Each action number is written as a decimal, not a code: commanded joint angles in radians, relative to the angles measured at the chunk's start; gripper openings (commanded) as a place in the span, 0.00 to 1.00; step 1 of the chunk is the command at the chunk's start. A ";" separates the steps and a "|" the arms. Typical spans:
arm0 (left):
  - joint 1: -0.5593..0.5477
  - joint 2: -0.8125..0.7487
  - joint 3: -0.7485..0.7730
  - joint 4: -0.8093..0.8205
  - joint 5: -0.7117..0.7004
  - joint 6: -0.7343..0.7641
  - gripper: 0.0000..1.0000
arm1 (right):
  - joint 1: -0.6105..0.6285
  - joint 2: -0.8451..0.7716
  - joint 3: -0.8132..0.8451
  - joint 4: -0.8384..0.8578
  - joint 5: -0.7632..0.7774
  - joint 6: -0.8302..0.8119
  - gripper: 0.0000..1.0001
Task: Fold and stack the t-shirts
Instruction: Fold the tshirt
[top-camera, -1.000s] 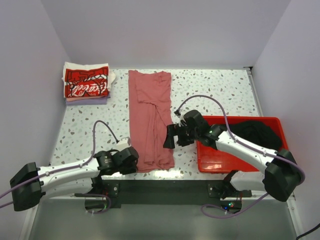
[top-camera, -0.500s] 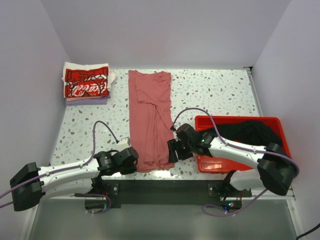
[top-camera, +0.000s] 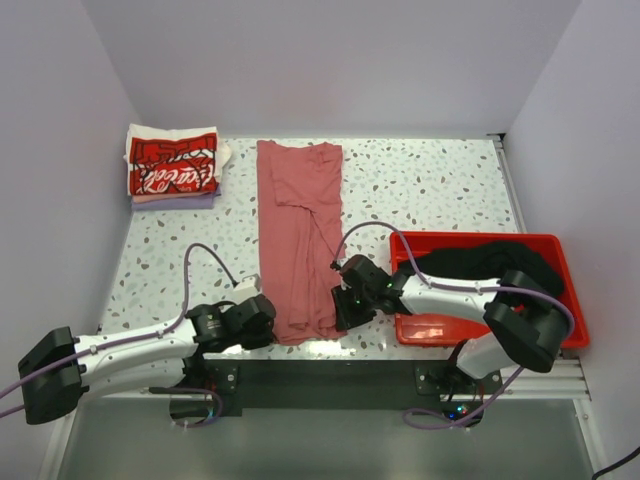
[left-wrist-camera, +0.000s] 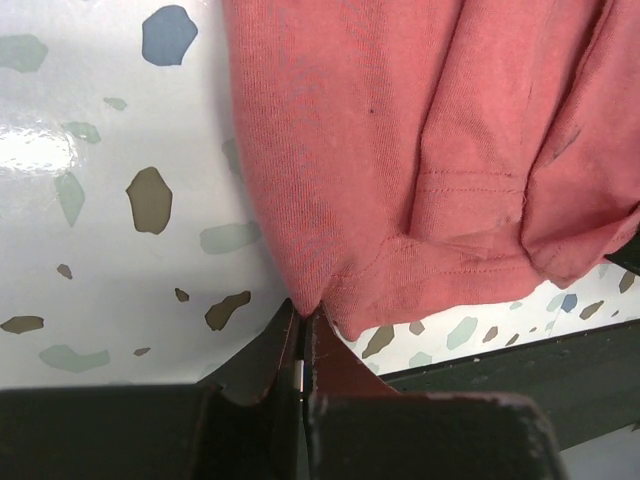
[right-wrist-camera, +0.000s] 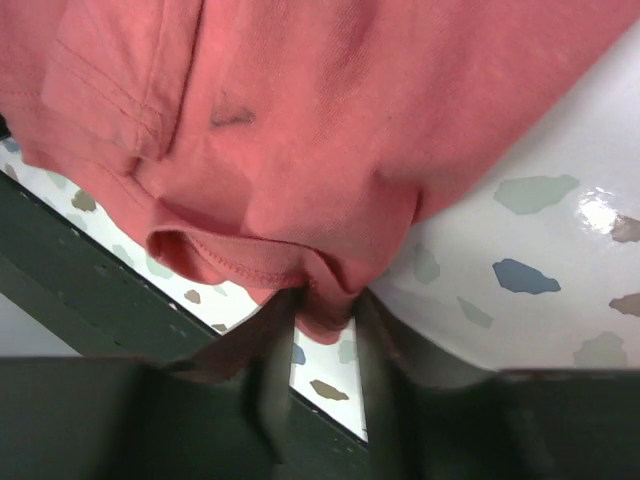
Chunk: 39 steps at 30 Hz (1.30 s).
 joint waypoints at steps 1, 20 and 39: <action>-0.002 0.005 -0.018 -0.019 0.011 -0.018 0.00 | 0.016 0.022 -0.015 0.017 0.012 0.013 0.28; -0.043 -0.173 -0.059 -0.091 0.149 -0.038 0.00 | 0.157 -0.163 -0.173 -0.037 0.013 0.199 0.36; -0.045 -0.153 -0.070 -0.085 0.136 -0.039 0.00 | 0.174 -0.094 0.077 -0.023 -0.011 -0.077 0.60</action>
